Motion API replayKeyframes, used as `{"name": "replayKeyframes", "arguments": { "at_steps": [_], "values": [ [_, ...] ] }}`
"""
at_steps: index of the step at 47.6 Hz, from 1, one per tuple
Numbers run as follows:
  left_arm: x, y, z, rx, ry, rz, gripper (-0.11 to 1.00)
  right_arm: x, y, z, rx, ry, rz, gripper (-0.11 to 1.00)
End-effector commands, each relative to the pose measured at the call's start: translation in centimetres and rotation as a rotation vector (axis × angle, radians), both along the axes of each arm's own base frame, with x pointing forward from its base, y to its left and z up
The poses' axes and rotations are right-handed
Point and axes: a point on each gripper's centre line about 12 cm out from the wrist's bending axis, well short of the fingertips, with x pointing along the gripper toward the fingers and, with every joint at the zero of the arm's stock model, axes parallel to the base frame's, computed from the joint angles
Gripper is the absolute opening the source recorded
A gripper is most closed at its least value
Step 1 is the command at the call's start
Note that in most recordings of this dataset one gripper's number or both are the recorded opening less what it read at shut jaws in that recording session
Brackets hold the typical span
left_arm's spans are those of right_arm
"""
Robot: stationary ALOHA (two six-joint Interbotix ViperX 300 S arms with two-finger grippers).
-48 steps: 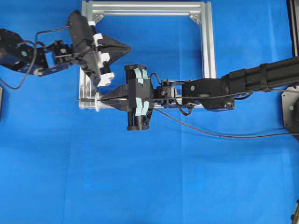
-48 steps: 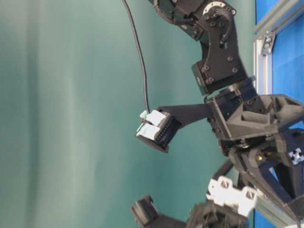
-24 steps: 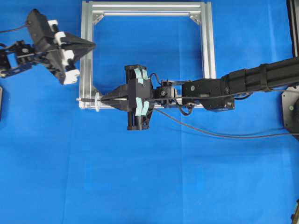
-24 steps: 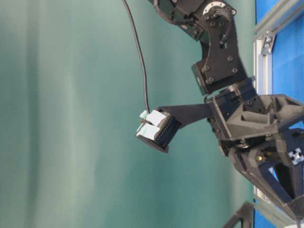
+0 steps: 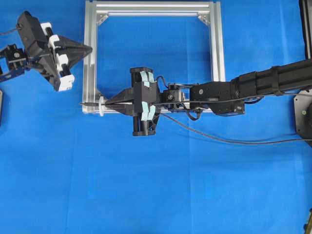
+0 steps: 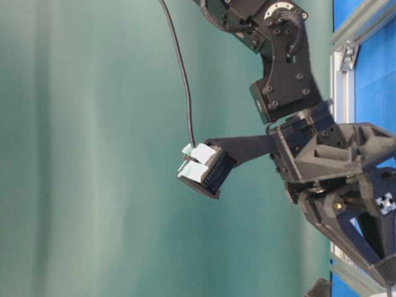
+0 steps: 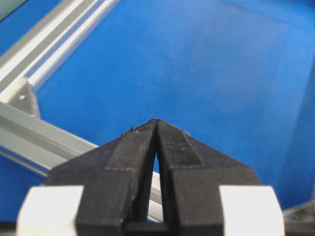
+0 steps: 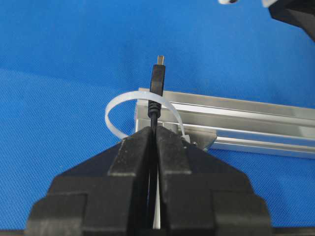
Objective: Insert the wire through the string loop located on the left side.
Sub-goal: 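Move the left gripper to the plug emerging from the loop and grasp it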
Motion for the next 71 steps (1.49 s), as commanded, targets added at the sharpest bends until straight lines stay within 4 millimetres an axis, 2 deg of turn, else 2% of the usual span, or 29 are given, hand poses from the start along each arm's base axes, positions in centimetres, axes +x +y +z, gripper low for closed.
{"name": "replayKeyframes", "arguments": {
  "at_steps": [1,12,19,27,46,49,52,57,62,64,71],
  "values": [
    [0.5,-1.6,0.7,0.003,-0.028,-0.063,0.0,0.4,-0.2,1.4,0.0,-0.041,-0.004,0.0],
    [0.4,-6.3,1.0,0.0,-0.037,-0.237,0.0,0.4,-0.2,1.4,0.0,-0.041,-0.004,0.0],
    [-0.2,-8.3,1.5,0.002,-0.057,-0.317,0.0,0.4,-0.2,1.4,0.0,-0.041,-0.004,0.0],
    [-0.4,-9.3,1.9,0.01,-0.074,-0.364,0.0,0.4,-0.2,1.6,0.0,-0.045,-0.004,0.0],
    [-0.2,-9.4,1.7,0.014,-0.051,-0.37,0.01,0.4,-0.2,1.5,0.0,-0.043,-0.004,0.0],
    [-0.2,-9.4,1.7,0.014,-0.051,-0.37,0.08,0.4,-0.2,1.4,0.0,-0.041,-0.004,0.0],
    [-0.2,-9.4,1.7,0.014,-0.051,-0.37,0.24,0.4,-0.2,1.4,0.0,-0.041,-0.004,0.0],
    [-0.3,-9.4,1.6,0.017,-0.046,-0.372,0.59,0.4,-0.2,1.5,0.0,-0.043,-0.004,0.0],
    [-0.2,-9.4,1.7,0.015,-0.041,-0.372,0.85,0.4,-0.2,1.4,0.0,-0.041,-0.004,0.0],
    [-0.2,-9.4,1.7,0.014,-0.035,-0.373,0.9,0.4,-0.2,1.4,0.0,-0.041,-0.004,0.0],
    [0.0,-9.5,1.3,0.006,-0.001,-0.374,0.88,0.4,-0.2,1.4,0.0,-0.041,-0.004,0.0]
  ]
}}
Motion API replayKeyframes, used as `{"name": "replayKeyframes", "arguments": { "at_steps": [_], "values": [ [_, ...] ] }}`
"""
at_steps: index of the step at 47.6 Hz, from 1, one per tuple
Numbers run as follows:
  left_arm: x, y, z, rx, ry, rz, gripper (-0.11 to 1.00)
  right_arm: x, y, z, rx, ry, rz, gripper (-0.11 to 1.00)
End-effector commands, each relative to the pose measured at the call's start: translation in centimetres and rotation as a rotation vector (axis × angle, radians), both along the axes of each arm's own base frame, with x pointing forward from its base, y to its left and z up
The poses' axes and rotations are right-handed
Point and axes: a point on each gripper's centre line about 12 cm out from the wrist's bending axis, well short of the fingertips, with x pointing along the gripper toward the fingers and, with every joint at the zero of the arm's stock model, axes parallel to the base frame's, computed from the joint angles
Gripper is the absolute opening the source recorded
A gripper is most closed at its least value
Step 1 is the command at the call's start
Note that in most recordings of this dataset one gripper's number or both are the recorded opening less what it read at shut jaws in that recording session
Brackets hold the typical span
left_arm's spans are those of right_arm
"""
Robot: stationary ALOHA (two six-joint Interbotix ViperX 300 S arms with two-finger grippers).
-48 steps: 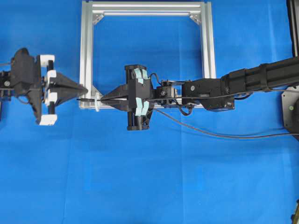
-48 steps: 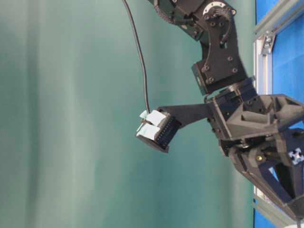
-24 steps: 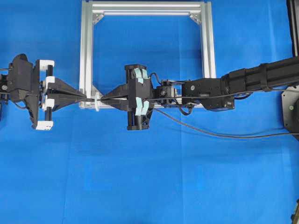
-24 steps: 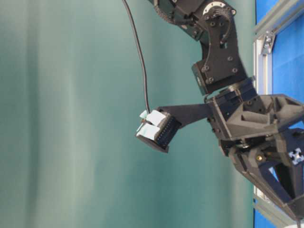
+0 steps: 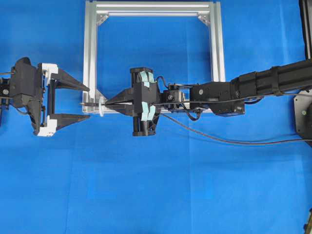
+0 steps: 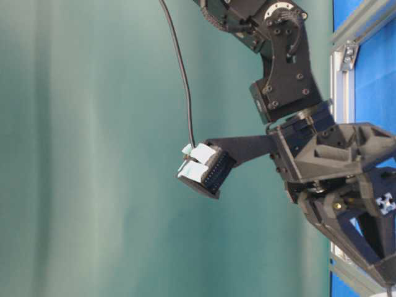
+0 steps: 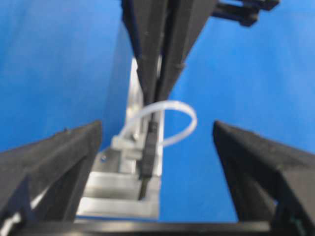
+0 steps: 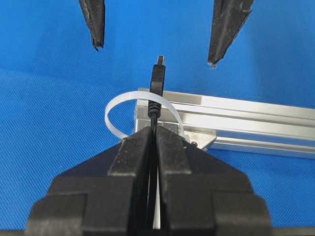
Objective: Insert the wire through the string loop located on the left side.
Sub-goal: 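Move the left gripper to the plug emerging from the loop and grasp it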
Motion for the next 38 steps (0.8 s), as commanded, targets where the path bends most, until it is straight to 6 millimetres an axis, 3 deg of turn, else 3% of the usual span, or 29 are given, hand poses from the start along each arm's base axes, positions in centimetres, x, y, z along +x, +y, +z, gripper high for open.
{"name": "replayKeyframes", "arguments": {
  "at_steps": [1,13,38],
  "values": [
    [0.6,-0.1,0.4,0.001,-0.005,-0.005,0.88,0.4,-0.2,1.6,0.0,-0.045,-0.004,0.0],
    [1.4,-0.2,-2.0,0.001,0.11,-0.007,0.88,0.3,-0.2,1.5,0.0,-0.046,-0.004,0.0],
    [1.6,-0.1,-2.0,0.001,0.11,-0.004,0.87,0.4,-0.2,1.6,0.0,-0.049,-0.004,0.0]
  ]
}}
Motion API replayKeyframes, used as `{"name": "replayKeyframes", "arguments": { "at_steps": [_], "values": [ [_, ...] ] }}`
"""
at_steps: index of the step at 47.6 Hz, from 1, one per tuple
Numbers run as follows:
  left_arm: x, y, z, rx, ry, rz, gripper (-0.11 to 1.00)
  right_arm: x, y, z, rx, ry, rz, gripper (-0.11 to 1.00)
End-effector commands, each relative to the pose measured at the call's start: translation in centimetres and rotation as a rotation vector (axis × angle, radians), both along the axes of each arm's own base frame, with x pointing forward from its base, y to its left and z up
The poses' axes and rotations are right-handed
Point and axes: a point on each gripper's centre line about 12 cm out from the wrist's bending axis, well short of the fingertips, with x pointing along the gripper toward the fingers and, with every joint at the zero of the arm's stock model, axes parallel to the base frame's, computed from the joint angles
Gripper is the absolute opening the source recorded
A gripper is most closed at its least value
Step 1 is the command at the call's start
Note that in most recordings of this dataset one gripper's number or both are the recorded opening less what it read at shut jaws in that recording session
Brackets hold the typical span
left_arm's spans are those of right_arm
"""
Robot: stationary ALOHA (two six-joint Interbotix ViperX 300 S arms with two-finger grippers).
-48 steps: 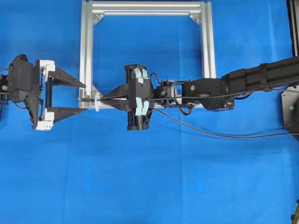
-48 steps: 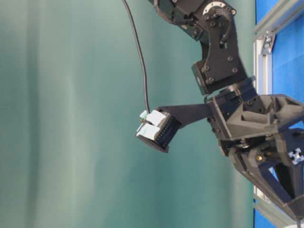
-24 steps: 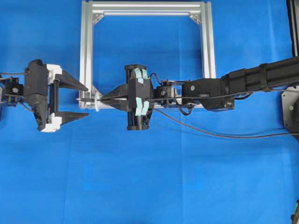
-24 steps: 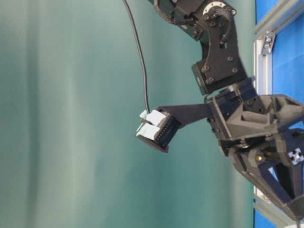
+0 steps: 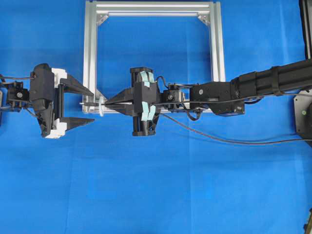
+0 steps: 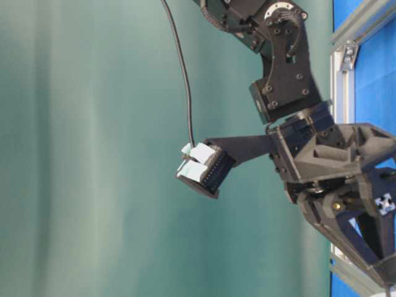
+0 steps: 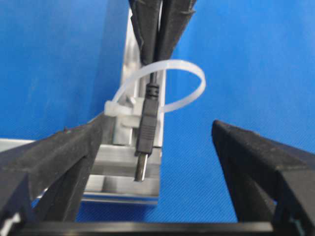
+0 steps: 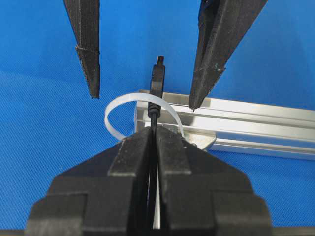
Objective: Insert the wire through the string loop located on the left side.
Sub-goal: 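Move the left gripper to the plug emerging from the loop and grasp it, then open the right gripper to release the cable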
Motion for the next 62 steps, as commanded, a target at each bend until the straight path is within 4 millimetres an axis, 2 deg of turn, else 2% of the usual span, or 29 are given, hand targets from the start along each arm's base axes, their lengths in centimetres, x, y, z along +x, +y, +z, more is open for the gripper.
{"name": "replayKeyframes", "arguments": {
  "at_steps": [1,25,35,38,41,48,51,62],
  "values": [
    [0.44,-0.02,0.56,0.002,-0.026,-0.002,0.87,0.33,-0.16,1.37,0.0,-0.038,-0.004,0.0],
    [0.44,-0.02,0.56,0.002,-0.026,-0.002,0.87,0.33,-0.16,1.37,0.0,-0.038,-0.004,0.0],
    [0.83,-0.04,0.83,0.001,-0.038,-0.002,0.83,0.33,-0.16,1.37,0.0,-0.038,-0.004,0.0],
    [0.92,-0.03,0.87,-0.001,-0.04,0.0,0.77,0.32,-0.16,1.36,0.0,-0.037,-0.004,0.0],
    [0.92,-0.03,0.81,-0.001,-0.037,-0.001,0.66,0.32,-0.16,1.36,0.0,-0.037,-0.004,0.0],
    [0.84,-0.03,0.72,0.001,-0.031,-0.002,0.22,0.33,-0.16,1.37,0.0,-0.038,-0.004,0.0],
    [0.69,-0.03,0.62,0.001,-0.025,-0.002,0.08,0.33,-0.16,1.39,0.0,-0.04,-0.004,0.0],
    [0.62,0.01,0.57,0.001,-0.02,-0.001,0.08,0.32,-0.16,1.34,0.0,-0.035,-0.004,0.0]
  ]
}}
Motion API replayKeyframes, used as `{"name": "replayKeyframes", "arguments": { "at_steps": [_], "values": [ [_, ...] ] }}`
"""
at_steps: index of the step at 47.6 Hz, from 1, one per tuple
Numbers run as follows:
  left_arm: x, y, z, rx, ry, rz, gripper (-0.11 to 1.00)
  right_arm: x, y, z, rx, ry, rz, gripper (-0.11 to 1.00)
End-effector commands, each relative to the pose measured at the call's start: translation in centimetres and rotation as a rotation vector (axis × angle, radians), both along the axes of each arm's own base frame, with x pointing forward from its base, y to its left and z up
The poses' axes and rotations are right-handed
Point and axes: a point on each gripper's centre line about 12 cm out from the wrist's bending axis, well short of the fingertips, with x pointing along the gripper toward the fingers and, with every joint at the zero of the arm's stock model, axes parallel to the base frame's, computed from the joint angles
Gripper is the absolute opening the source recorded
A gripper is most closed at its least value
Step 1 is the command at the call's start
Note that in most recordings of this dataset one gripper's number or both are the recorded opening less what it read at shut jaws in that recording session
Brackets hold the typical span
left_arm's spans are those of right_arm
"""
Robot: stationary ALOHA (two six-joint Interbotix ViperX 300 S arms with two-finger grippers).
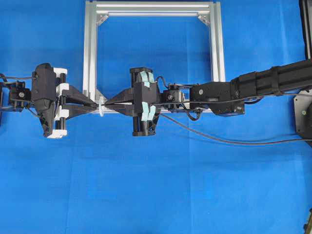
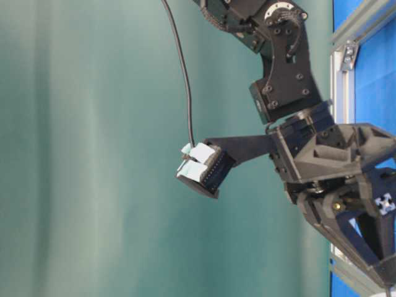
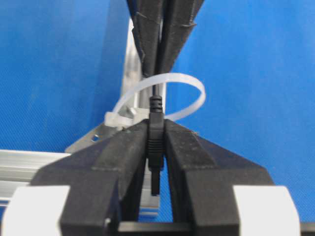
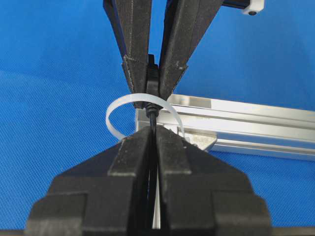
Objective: Insert the wire through the string loop located on the left side.
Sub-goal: 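Open the right gripper to release the cable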
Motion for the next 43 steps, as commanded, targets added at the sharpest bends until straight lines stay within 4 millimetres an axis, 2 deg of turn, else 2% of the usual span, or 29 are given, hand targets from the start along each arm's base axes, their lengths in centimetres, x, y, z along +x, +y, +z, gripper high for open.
{"name": "replayKeyframes", "arguments": {
  "at_steps": [1,21,24,29,39,41,43],
  "values": [
    [0.12,0.07,0.31,-0.001,-0.014,0.002,0.08,0.36,-0.09,1.46,0.001,-0.038,-0.003,0.0],
    [0.0,0.31,0.21,-0.001,-0.006,0.011,0.08,0.31,-0.09,1.38,0.004,-0.034,-0.004,0.0],
    [-0.05,0.35,0.17,-0.001,-0.005,0.013,0.08,0.31,-0.1,1.38,0.007,-0.034,-0.006,0.04],
    [-0.05,0.39,0.17,-0.001,-0.005,0.015,0.08,0.29,-0.13,1.31,0.015,-0.028,-0.01,0.24],
    [-0.07,0.47,0.18,-0.001,-0.003,0.017,0.08,0.26,-0.16,1.2,0.019,-0.019,-0.015,0.85],
    [-0.07,0.43,0.18,-0.001,-0.003,0.016,0.08,0.26,-0.18,1.28,0.021,-0.021,-0.017,0.93],
    [-0.08,0.42,0.19,-0.001,-0.002,0.016,0.08,0.22,-0.2,1.15,0.023,-0.018,-0.019,0.96]
  ]
}}
